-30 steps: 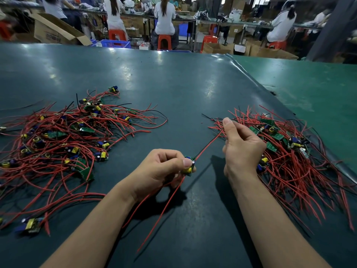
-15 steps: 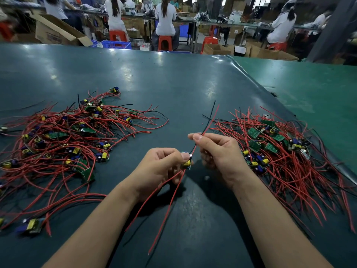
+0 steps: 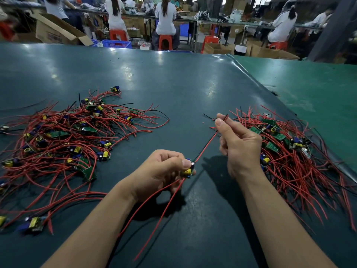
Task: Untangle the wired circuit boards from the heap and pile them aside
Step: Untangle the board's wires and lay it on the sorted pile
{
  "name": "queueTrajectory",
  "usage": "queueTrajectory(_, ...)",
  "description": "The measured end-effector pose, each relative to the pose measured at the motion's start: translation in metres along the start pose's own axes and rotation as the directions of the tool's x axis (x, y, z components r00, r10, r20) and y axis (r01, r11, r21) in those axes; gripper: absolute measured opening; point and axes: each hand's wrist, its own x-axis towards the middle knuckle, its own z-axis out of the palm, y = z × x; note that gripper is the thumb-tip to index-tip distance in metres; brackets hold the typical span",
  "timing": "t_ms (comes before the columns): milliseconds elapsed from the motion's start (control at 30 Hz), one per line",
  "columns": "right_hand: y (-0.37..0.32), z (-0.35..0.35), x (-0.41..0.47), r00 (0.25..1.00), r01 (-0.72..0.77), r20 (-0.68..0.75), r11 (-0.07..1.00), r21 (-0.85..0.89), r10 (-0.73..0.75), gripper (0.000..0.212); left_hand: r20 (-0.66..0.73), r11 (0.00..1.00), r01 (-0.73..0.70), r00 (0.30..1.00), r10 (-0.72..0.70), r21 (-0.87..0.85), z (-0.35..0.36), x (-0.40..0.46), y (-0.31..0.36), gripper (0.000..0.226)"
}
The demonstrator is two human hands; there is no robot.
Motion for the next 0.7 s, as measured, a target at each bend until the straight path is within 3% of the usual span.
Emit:
queueTrajectory(133,0.0,0.003,0.0,0.994,-0.008,-0.111,0.998,0.068,0.016,0.009,0.001,1.0,-0.014,1.0,0.014,0.018,0.0,0.0,0.001,0.018)
queueTrajectory(233,-0.001,0.001,-0.003,0.976,-0.108,-0.175,0.985,0.133,0.13,0.011,-0.13,0.998,-0.064,0.99,0.063,-0.009,0.001,0.001,-0.001,0.023)
queueTrajectory(333,-0.002,0.0,-0.014,0.949,-0.298,0.08,0.951,-0.077,0.304,0.025,-0.287,0.989,-0.136,0.951,0.115,-0.055,0.001,0.007,-0.002,0.027)
queueTrajectory(433,-0.006,0.005,-0.027,0.778,-0.4,0.409,0.878,-0.262,0.477,0.037,-0.291,0.985,-0.17,0.943,0.164,0.005,0.003,0.009,-0.002,0.029)
queueTrajectory(567,-0.014,0.001,-0.026,0.686,-0.355,0.499,0.843,-0.404,0.529,0.036,-0.267,0.977,-0.178,0.942,0.204,0.118,0.003,0.006,-0.007,0.029)
queueTrajectory(700,-0.015,-0.001,-0.028,0.674,-0.324,0.526,0.848,-0.42,0.518,0.033,-0.226,0.979,-0.19,0.953,0.201,0.066,0.005,0.005,-0.007,0.026)
